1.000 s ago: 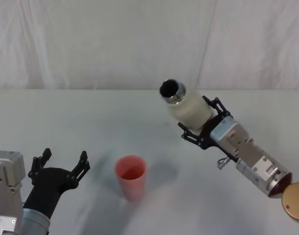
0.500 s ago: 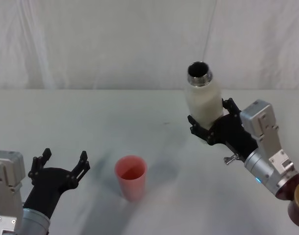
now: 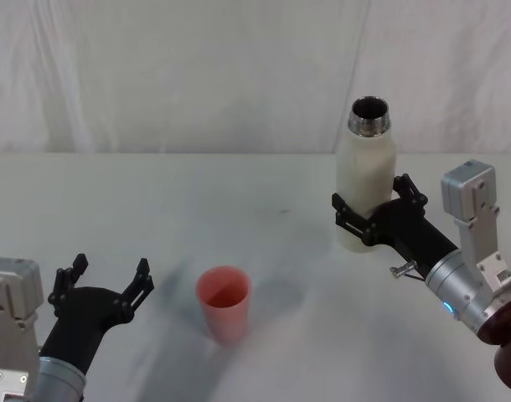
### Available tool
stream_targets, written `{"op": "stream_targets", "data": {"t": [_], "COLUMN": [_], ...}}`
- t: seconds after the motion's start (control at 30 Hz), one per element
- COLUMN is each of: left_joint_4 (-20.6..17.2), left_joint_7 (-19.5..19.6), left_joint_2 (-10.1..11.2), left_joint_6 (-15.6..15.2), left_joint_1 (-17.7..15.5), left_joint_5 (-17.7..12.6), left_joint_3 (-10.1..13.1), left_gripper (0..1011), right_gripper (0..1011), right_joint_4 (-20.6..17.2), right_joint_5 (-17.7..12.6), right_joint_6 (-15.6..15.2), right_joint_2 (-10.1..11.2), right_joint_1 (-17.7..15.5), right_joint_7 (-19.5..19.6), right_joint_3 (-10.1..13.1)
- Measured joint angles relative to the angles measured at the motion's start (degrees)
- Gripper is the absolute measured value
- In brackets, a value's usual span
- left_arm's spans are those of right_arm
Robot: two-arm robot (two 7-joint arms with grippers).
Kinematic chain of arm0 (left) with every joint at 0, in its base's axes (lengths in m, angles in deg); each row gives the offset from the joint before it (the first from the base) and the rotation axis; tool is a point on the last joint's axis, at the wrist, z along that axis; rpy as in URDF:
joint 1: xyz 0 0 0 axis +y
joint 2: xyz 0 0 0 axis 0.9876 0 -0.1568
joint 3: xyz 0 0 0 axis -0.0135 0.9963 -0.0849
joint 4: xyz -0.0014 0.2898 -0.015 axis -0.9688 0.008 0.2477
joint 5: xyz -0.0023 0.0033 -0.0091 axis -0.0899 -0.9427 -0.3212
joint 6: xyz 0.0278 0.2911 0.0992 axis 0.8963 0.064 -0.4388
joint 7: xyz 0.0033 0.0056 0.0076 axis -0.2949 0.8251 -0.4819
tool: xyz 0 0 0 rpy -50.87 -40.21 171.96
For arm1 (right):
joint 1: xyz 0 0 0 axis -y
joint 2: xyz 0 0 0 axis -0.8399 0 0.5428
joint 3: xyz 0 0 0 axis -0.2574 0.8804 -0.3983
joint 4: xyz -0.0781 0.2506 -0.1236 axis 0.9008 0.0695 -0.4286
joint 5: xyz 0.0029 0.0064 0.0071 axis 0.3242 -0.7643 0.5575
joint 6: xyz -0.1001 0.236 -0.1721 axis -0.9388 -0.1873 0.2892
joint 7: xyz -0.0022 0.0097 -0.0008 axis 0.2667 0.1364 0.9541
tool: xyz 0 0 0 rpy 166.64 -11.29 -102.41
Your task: Grasp the thermos with one hand and pour water into the cup lid.
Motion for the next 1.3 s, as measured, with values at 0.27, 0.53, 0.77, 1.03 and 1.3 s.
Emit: {"op": "stream_targets", "data": {"t": [0.27, 0.53, 0.77, 1.03, 1.3], "left_joint_4": [0.0, 0.0, 0.0, 0.0, 0.0], "left_joint_7": [0.0, 0.0, 0.0, 0.0, 0.0], "left_joint_2": [0.0, 0.0, 0.0, 0.0, 0.0], "left_joint_6": [0.0, 0.0, 0.0, 0.0, 0.0], "left_joint_1": [0.0, 0.0, 0.0, 0.0, 0.0], "left_joint_5": [0.0, 0.0, 0.0, 0.0, 0.0], "left_joint_3": [0.0, 0.0, 0.0, 0.0, 0.0], "left_gripper": [1001, 1001, 1001, 1001, 1001], "right_gripper": [951, 951, 951, 950, 951], "right_joint_4": [1.49, 2.52, 3.2, 4.45, 6.42], "right_joint_5": [-1.4, -1.8, -2.28, -2.86, -2.97], "right_joint_6": [-0.64, -1.11, -1.44, -1.24, -0.74], "right_joint_2": [0.01, 0.06, -0.03, -0.41, -1.05], "right_joint_1": [0.53, 0.83, 0.49, 0.42, 1.0], "right_joint_7": [0.01, 0.46, 1.13, 1.5, 1.93], "right_joint_3": [0.06, -0.17, -0.08, 0.23, 0.28]}}
